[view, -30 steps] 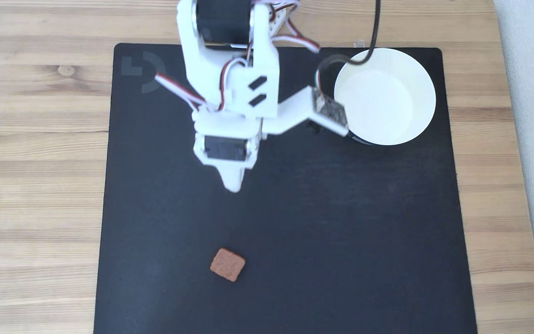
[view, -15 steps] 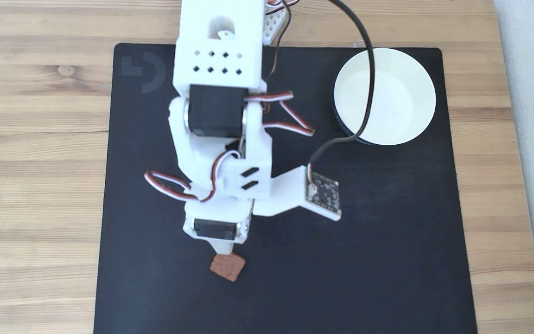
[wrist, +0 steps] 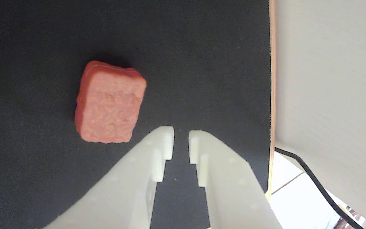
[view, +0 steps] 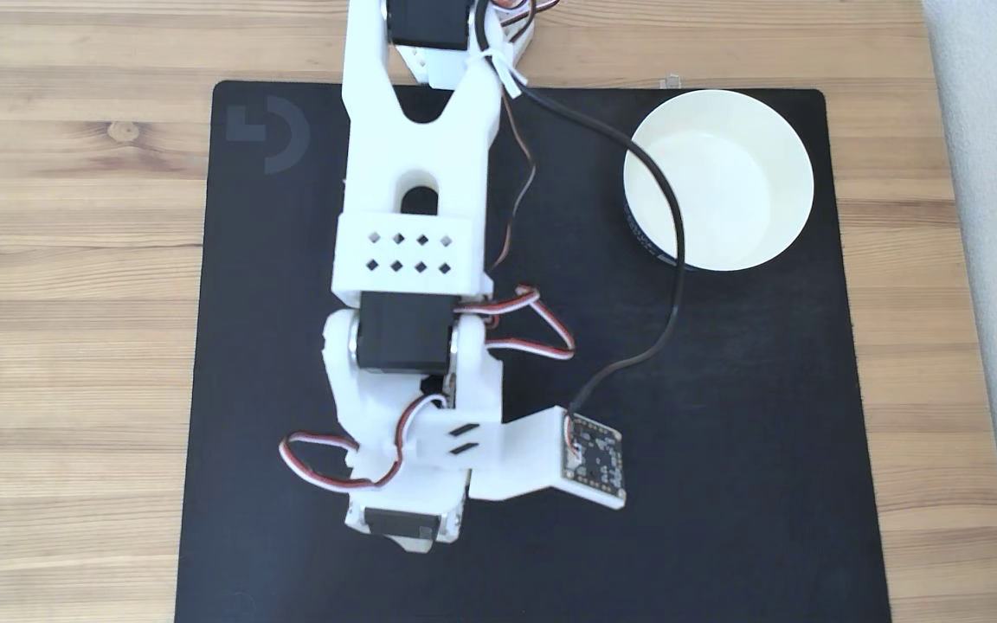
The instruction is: Pick up the toy and place it on the plate
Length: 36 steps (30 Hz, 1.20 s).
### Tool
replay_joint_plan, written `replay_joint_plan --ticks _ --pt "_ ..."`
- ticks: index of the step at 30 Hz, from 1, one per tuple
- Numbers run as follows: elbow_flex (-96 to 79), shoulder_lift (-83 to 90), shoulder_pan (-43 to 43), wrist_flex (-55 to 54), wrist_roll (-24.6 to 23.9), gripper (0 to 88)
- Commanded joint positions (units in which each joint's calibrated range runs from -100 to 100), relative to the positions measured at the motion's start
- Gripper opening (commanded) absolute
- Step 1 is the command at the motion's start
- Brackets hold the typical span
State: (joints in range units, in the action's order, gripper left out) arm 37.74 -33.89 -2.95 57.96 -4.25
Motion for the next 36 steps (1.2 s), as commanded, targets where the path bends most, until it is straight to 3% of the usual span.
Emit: replay_joint_plan --ticks 1,8,36 --pt "16.65 -5.42 0.15 6.06 0.12 2.3" --pt "34.32 -15.92 0.15 15.12 0.12 2.3" --pt "35.13 -16.76 -0.60 20.71 -2.07 2.5"
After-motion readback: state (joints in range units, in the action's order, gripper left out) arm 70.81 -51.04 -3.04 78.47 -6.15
